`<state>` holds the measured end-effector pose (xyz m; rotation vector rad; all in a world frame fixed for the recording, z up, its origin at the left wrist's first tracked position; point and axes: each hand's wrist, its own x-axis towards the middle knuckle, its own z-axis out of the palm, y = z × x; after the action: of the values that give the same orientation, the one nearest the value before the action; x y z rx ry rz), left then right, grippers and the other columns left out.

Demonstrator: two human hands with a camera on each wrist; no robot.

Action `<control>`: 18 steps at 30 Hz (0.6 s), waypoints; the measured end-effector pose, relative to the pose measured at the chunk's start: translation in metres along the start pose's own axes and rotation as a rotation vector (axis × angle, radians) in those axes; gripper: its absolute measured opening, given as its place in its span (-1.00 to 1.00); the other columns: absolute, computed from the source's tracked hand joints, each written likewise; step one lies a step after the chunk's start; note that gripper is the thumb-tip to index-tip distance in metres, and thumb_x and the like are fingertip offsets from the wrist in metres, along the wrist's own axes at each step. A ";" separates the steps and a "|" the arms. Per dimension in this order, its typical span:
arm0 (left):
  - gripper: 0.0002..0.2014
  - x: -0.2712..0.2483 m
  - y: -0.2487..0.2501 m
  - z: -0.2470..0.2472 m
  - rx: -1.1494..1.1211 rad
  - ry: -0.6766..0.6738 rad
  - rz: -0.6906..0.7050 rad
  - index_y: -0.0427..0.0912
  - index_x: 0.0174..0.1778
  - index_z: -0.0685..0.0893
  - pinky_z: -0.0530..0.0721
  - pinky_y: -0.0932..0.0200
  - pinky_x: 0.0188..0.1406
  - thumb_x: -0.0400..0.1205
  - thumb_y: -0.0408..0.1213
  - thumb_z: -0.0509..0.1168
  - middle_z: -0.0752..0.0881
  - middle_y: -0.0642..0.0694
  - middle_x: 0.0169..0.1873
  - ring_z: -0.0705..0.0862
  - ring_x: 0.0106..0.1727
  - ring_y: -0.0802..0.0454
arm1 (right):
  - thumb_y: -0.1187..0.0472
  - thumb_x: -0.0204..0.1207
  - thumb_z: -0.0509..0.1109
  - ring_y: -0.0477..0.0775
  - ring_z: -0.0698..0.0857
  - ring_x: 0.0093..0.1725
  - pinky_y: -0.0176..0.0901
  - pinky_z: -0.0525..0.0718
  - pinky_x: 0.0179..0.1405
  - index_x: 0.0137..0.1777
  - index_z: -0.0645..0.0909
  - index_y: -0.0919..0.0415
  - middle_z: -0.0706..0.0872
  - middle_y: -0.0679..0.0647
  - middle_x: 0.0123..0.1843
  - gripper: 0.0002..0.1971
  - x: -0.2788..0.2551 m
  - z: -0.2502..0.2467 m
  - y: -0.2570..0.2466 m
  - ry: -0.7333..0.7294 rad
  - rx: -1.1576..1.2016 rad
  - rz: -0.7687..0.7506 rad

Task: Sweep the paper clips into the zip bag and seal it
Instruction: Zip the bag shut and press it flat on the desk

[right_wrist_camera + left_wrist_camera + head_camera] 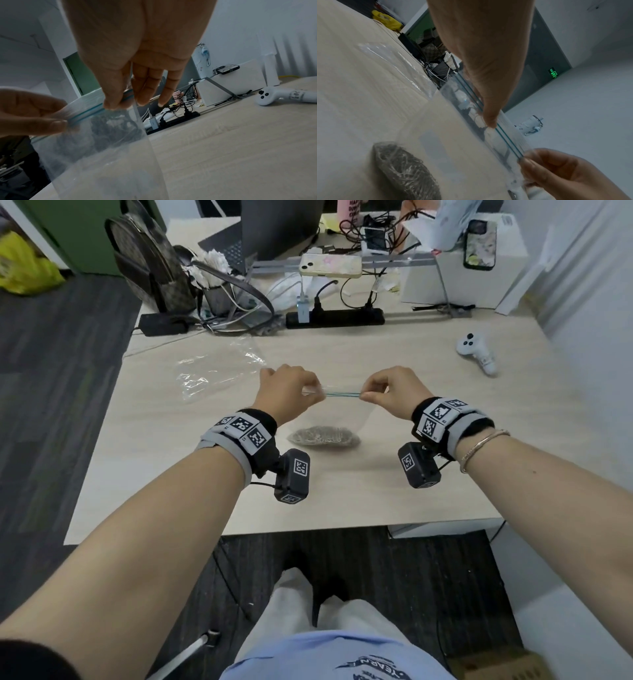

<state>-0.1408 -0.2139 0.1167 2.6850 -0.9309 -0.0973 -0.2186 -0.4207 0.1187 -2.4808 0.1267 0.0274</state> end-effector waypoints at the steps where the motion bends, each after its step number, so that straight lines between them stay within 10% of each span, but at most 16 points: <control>1: -0.78 0.003 0.004 0.000 0.012 0.027 0.019 0.02 0.00 0.71 0.28 -0.06 0.12 0.59 0.04 0.29 0.73 0.04 -0.04 0.56 0.12 -0.09 | 0.21 0.46 0.47 0.00 0.58 -0.22 -0.15 0.53 -0.09 -0.13 0.75 0.23 0.76 0.13 -0.21 -0.90 0.001 0.000 -0.001 -0.001 -0.012 -0.004; 18: -0.82 0.006 0.007 -0.002 -0.129 -0.030 -0.030 -0.03 -0.13 0.73 0.37 0.00 0.13 0.55 -0.01 0.37 0.68 0.13 -0.21 0.57 -0.05 0.05 | 0.08 0.53 0.37 0.07 0.53 0.07 -0.02 0.33 0.17 -0.05 0.72 0.08 0.75 -0.01 -0.09 -0.86 0.019 0.018 -0.025 -0.022 -0.232 -0.124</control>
<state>-0.1398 -0.2222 0.1206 2.5852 -0.8624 -0.1985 -0.1969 -0.3916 0.1191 -2.7142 -0.0423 0.0180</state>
